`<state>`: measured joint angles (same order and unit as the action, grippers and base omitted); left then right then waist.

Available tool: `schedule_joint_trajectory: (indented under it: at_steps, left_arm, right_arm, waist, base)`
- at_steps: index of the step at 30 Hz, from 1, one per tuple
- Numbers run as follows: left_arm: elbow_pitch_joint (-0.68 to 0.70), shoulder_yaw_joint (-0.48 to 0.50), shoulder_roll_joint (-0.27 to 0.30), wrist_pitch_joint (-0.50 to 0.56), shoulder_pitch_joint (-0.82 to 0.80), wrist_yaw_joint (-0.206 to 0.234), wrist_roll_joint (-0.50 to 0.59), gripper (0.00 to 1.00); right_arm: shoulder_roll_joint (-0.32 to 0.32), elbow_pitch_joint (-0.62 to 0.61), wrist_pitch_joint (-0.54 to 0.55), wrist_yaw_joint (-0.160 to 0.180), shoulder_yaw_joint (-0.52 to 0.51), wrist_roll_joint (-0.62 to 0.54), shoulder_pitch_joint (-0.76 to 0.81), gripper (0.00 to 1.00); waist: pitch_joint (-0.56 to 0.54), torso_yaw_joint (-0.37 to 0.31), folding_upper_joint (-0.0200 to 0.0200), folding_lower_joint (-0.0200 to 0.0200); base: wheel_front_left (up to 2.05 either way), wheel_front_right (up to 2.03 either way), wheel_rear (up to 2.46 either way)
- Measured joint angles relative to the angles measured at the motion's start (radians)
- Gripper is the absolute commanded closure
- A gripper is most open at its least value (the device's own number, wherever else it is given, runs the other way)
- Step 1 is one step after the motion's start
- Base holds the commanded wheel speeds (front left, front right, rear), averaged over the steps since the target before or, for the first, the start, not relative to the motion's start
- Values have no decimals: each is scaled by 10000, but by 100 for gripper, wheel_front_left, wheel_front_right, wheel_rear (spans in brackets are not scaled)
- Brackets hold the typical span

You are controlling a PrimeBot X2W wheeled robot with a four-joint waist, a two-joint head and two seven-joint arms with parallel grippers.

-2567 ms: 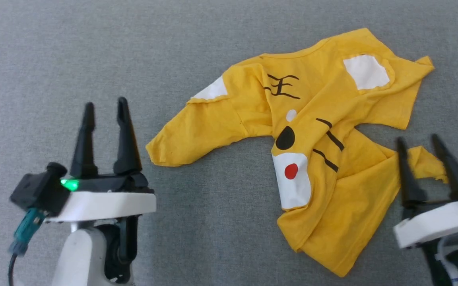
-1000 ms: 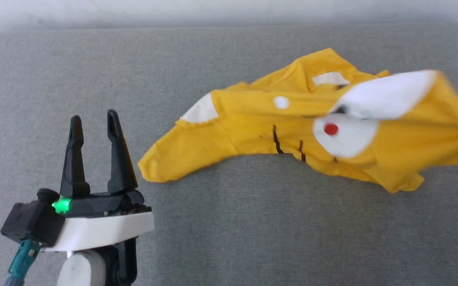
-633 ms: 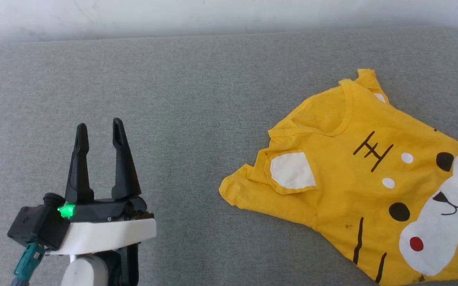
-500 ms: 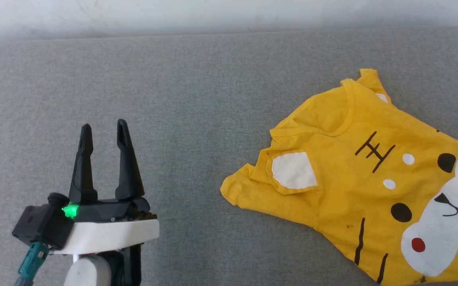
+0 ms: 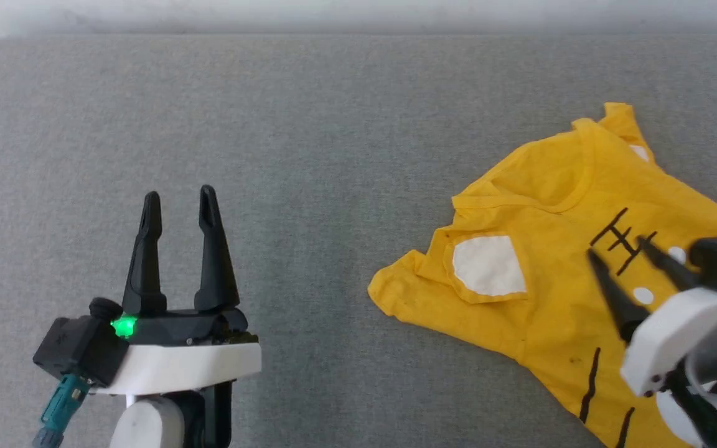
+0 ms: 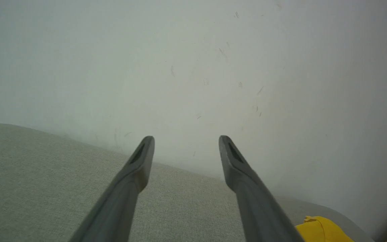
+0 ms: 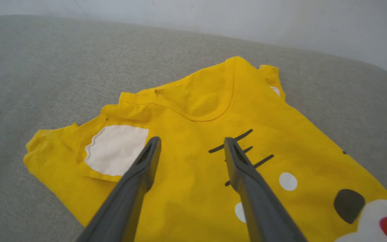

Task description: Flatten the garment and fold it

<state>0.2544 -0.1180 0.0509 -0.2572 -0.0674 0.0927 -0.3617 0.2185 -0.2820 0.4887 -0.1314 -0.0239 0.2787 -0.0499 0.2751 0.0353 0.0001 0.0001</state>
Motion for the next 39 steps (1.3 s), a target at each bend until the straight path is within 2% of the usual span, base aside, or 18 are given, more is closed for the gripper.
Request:
schedule_joint_trajectory:
  at_steps: [7, 11, 12, 13, 14, 20, 26, 30, 33, 34, 35, 36, 37, 39]
  left_arm:
    - [12, -65, 2, 0, -79, 65, -94, 0]
    - [-10, -153, 2, 0, -151, 65, -173, 0]
    - [-13, -169, 2, 2, -195, 65, -192, 0]
    - [-15, -176, 0, 0, -206, 65, -213, 0]
    - [-29, -180, 2, 0, -208, 65, -253, 0]
    - [-48, -228, 0, 2, -211, 115, -341, 0]
    - [-48, -232, 0, 2, -271, 142, -453, 0]
    - [-94, -362, 0, 2, -509, 138, -531, 0]
    - [-161, -483, 2, 0, -616, 138, -635, 0]
    - [-182, -508, 0, 2, -624, 138, -679, 0]
    - [-209, -535, 0, 2, -625, 138, -721, 0]
    - [-244, -548, 2, 2, -625, 138, -752, 0]
    - [-274, -556, 2, 2, -625, 140, -784, 0]
    - [-309, -552, 2, 2, -625, 140, -811, 0]
  right_arm:
    - [1037, 1933, 658, -2, 1622, -69, -783, 0]
    - [1237, 2851, 742, -2, 2084, -146, -1244, 0]
    - [1256, 2997, 738, -2, 2125, -144, -1356, 48]
    - [1281, 3114, 729, 0, 2165, -153, -1465, 76]
    - [1329, 3219, 711, 0, 2234, -174, -1572, 100]
    - [1122, 3363, 284, 2, 3022, -6, -2348, 100]
    - [-100, 3542, -410, 0, 4257, 119, -4643, 100]
    - [-949, 4449, -869, 0, 4552, -33, -6115, 100]
    - [-1147, 5555, -1283, -2, 4548, -428, -6660, 100]
    - [-1158, 5958, -1417, -2, 4508, -566, -6716, 94]
    - [-1152, 6337, -1476, 0, 4508, -671, -6722, 71]
    - [-1162, 6746, -1484, 0, 4537, -700, -6706, 4]
    - [-1181, 7089, -1465, 0, 4569, -688, -6667, 0]
    - [-1191, 7465, -1494, 0, 4746, -527, -6593, 0]
  waist:
    - [252, 556, 0, 0]
    - [365, 862, 0, 0]
    - [386, 936, 0, 0]
    - [403, 1004, 0, -1]
    - [420, 1069, 0, 0]
    - [446, 1280, 0, 0]
    - [582, 1325, 0, 0]
    - [698, 1459, 0, 0]
    - [771, 1619, 0, 1]
    - [793, 1676, 0, 0]
    - [812, 1730, 0, 0]
    - [830, 1780, 0, 0]
    - [844, 1821, 0, 0]
    - [865, 1859, 0, 0]
  base:
    - [0, 0, 0]
    - [0, 0, 0]
    - [0, 0, 0]
    - [0, 0, 0]
    - [0, 0, 0]
    - [0, 0, 0]
    - [0, 0, 0]
    - [0, 0, 0]
    - [0, 0, 0]
    - [0, 0, 0]
    - [0, 0, 0]
    - [0, 0, 0]
    - [0, 0, 0]
    - [0, 0, 0]
